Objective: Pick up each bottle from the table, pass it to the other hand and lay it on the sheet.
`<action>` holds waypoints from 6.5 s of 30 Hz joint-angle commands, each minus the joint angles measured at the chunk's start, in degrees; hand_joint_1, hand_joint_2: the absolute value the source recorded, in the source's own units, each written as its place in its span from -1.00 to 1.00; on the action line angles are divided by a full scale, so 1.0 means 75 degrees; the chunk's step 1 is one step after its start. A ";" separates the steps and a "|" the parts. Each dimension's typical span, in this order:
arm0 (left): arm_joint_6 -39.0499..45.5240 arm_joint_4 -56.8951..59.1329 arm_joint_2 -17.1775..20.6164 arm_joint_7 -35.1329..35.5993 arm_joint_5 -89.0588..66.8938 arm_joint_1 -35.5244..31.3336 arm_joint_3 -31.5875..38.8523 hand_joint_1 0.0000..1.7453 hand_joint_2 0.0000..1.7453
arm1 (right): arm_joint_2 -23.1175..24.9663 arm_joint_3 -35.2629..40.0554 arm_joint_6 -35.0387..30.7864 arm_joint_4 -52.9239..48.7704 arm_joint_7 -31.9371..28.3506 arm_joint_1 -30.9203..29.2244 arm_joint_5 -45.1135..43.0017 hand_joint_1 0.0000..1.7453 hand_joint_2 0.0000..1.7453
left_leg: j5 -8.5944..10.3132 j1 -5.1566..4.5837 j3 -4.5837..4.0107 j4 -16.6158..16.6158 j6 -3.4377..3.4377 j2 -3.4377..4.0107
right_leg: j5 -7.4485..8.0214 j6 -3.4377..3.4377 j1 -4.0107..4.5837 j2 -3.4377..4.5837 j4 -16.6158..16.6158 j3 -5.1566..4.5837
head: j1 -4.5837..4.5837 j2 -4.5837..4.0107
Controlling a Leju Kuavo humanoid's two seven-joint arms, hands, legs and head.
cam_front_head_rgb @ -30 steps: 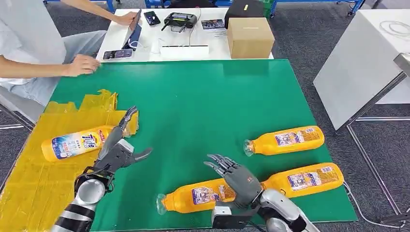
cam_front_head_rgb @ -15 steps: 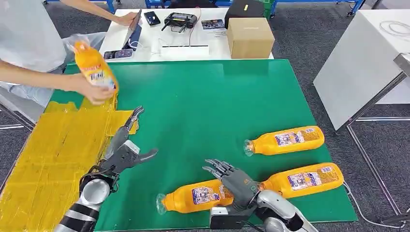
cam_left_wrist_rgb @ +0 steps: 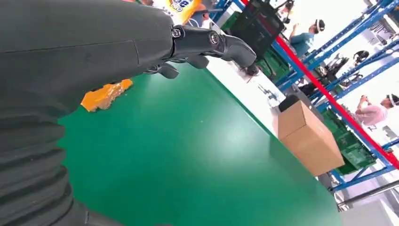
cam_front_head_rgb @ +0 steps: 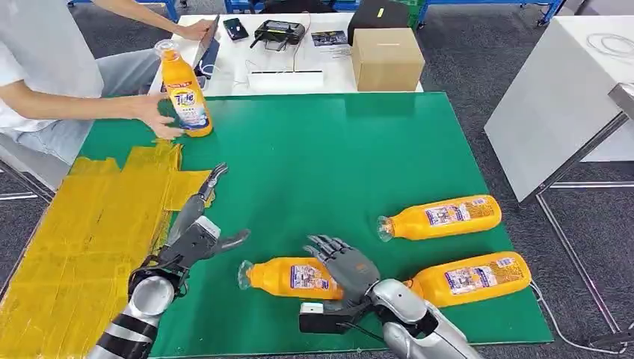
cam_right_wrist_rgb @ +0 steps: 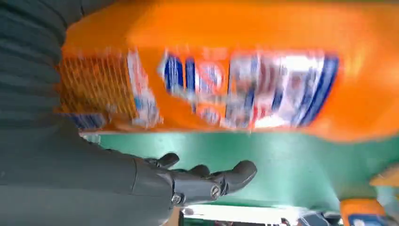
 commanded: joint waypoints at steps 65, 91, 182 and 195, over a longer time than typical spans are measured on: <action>0.0090 -0.0016 0.0106 0.0089 0.0370 -0.0011 -0.0086 -1.00 1.00 | 0.0339 -0.0847 0.0303 0.2235 0.0764 -0.0892 -0.0382 -1.00 1.00 | 0.0001 0.0007 0.0048 -0.0007 -0.0004 -0.0005 | 0.0004 -0.0007 0.0008 -0.0001 -0.0017 0.0048 | -0.0003 0.0000; 0.0155 0.0386 0.0072 -0.0015 0.0803 -0.0433 -0.0490 -1.00 1.00 | 0.0522 -0.0310 0.1121 0.3867 0.0201 -0.1613 -0.1007 -1.00 1.00 | -0.0006 0.0007 0.0143 -0.0008 0.0000 0.0032 | 0.0008 -0.0014 0.0007 0.0022 -0.0019 0.0045 | 0.0000 0.0000; -0.0034 0.0209 0.0000 -0.0126 0.1342 -0.0431 -0.0524 -1.00 1.00 | 0.0614 0.1581 -0.1666 0.3015 -0.1185 -0.1762 0.1187 -1.00 1.00 | -0.0033 0.0016 0.0117 -0.0008 -0.0023 0.0094 | 0.0015 -0.0034 0.0026 0.0112 -0.0012 0.0081 | -0.0006 0.0000; -0.0006 -0.0112 -0.0033 0.0010 0.1088 -0.0050 -0.0168 -1.00 1.00 | 0.0670 0.0605 -0.1977 0.1194 -0.0318 -0.1022 0.2066 -1.00 1.00 | -0.0034 0.0016 0.0091 -0.0005 -0.0023 0.0081 | 0.0012 -0.0032 0.0024 0.0093 -0.0009 0.0064 | 0.0000 0.0000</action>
